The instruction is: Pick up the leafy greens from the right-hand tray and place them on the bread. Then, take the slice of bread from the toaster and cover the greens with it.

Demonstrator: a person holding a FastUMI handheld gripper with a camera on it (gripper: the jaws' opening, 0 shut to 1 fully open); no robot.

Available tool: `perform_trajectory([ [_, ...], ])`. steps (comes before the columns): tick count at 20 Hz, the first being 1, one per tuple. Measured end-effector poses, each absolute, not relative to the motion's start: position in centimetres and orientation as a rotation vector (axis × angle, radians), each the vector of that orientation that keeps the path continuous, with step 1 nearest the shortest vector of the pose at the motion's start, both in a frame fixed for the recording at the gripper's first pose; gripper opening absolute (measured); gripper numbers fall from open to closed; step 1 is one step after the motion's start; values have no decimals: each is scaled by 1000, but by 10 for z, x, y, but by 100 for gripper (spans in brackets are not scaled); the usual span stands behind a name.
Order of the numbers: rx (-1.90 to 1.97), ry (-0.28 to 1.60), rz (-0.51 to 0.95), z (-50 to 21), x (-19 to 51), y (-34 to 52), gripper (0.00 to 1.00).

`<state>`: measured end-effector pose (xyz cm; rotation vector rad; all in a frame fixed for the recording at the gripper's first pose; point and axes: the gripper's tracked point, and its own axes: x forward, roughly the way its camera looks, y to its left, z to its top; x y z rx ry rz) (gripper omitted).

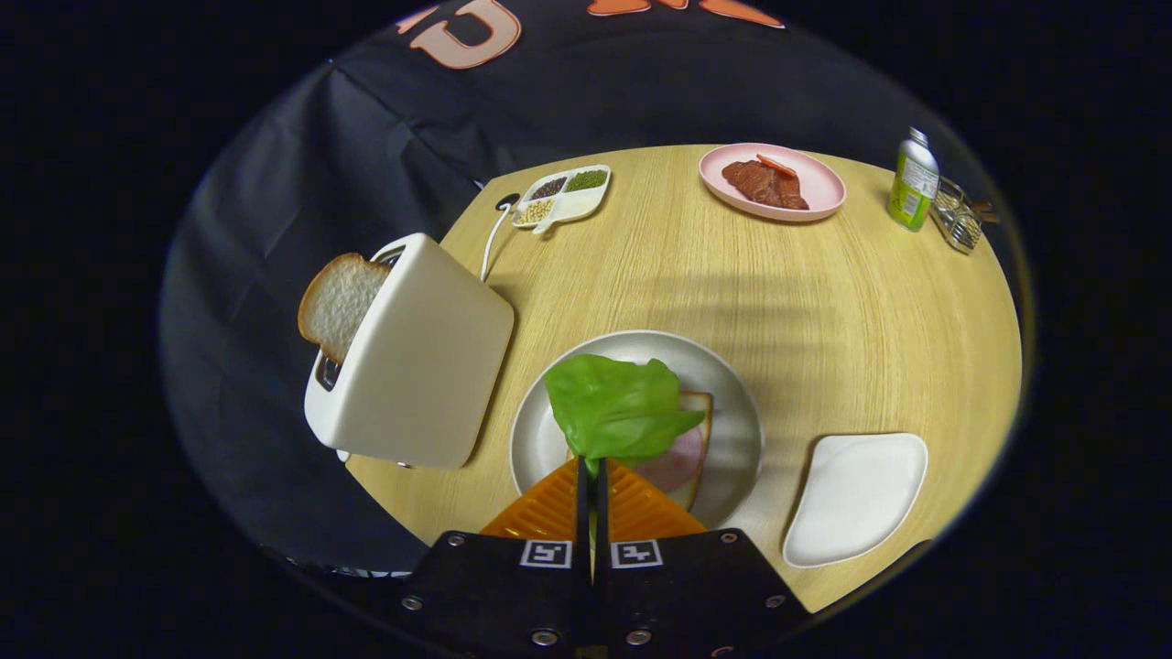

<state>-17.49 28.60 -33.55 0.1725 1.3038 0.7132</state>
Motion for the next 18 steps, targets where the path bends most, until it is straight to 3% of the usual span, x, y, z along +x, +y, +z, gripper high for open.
perform_trajectory([
  [7,-37,1282,638,-380,-158,268,4],
  [11,-109,1261,644,-383,-155,262,20],
  [12,-110,1248,642,-379,-151,264,30],
  [18,-73,1163,663,-320,-132,295,46],
])
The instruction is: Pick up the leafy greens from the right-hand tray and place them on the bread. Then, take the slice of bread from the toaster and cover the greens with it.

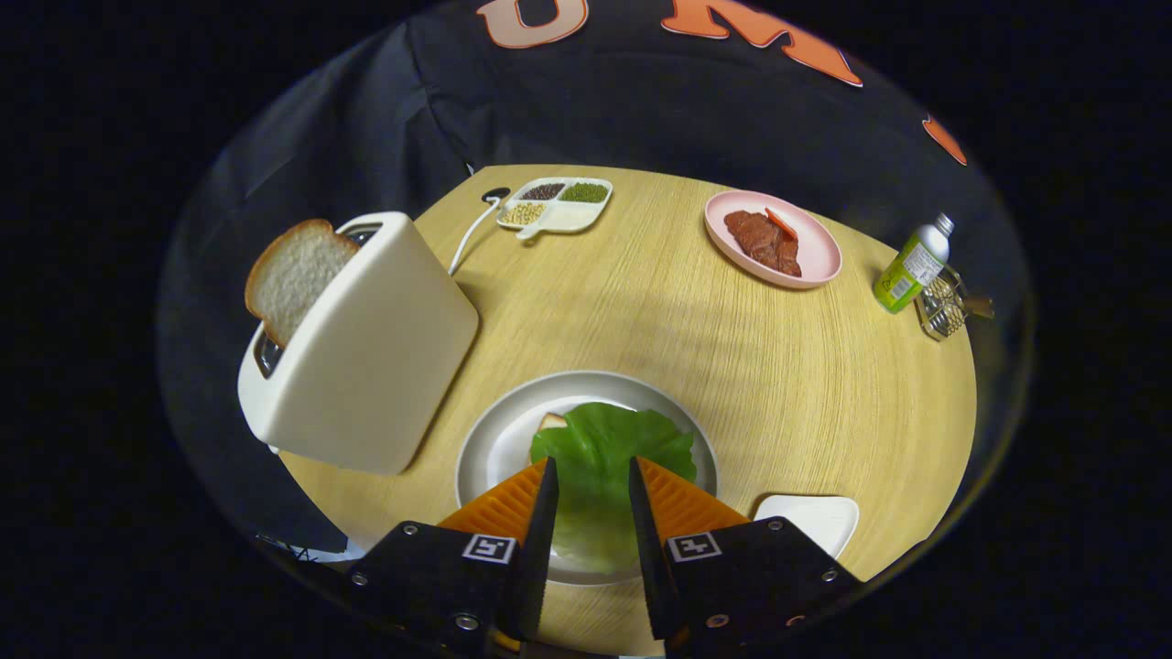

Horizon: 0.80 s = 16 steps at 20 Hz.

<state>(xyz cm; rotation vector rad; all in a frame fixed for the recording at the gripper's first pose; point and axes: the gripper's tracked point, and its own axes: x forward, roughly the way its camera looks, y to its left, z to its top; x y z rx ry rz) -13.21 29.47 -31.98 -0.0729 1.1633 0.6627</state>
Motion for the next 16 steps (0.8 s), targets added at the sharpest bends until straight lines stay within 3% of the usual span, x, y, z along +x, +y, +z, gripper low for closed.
perform_trajectory([
  [8,39,1114,732,-217,-116,374,84],
  [16,35,1198,718,-175,-119,443,87],
])
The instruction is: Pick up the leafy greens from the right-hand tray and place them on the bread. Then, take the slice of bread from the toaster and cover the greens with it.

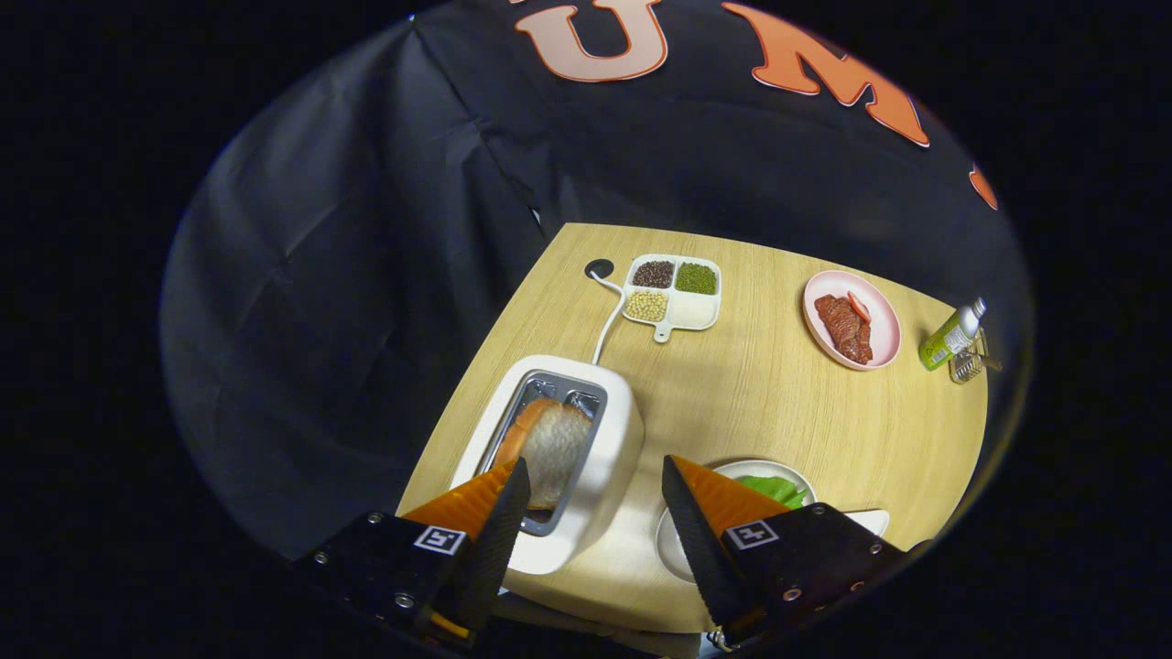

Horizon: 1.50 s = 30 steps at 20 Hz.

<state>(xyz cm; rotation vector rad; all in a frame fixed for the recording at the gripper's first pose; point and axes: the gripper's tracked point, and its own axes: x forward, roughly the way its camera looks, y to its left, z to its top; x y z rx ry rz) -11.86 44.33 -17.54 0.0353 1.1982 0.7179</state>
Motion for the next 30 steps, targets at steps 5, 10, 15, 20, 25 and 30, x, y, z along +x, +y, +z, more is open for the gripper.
perform_trajectory([
  [5,19,1257,706,-178,-123,482,85],
  [10,-109,1323,636,-205,-124,487,77],
  [15,-175,1415,589,-224,-132,477,55],
  [20,-123,1459,621,-224,-139,482,17],
  [25,43,1452,643,-207,-131,472,10],
  [30,212,1371,710,-168,-115,450,10],
])
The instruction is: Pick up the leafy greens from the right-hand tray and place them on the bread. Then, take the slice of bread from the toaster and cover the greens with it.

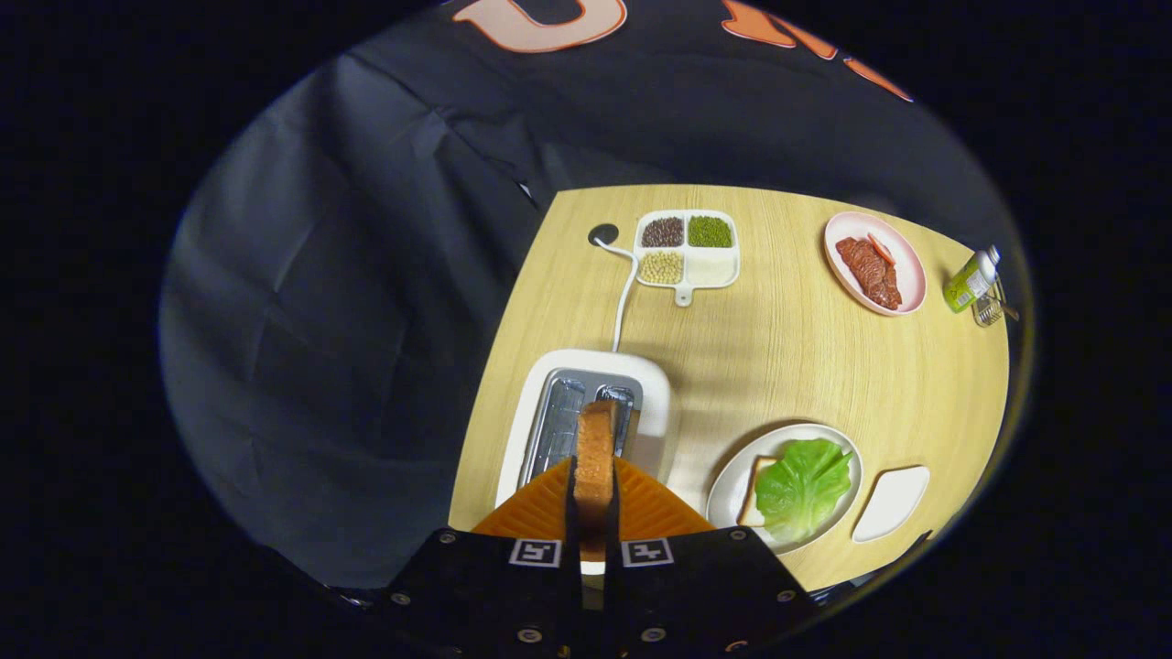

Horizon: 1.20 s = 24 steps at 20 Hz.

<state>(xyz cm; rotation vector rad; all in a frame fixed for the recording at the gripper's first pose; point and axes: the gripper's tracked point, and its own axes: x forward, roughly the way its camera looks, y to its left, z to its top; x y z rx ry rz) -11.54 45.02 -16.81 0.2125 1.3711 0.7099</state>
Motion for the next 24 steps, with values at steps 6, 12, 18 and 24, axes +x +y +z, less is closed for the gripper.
perform_trajectory([
  [6,362,1279,777,-136,-103,407,10],
  [12,453,1275,754,-164,-104,346,10],
  [18,497,1313,740,-220,-121,299,10],
  [24,562,1355,730,-269,-131,288,10],
])
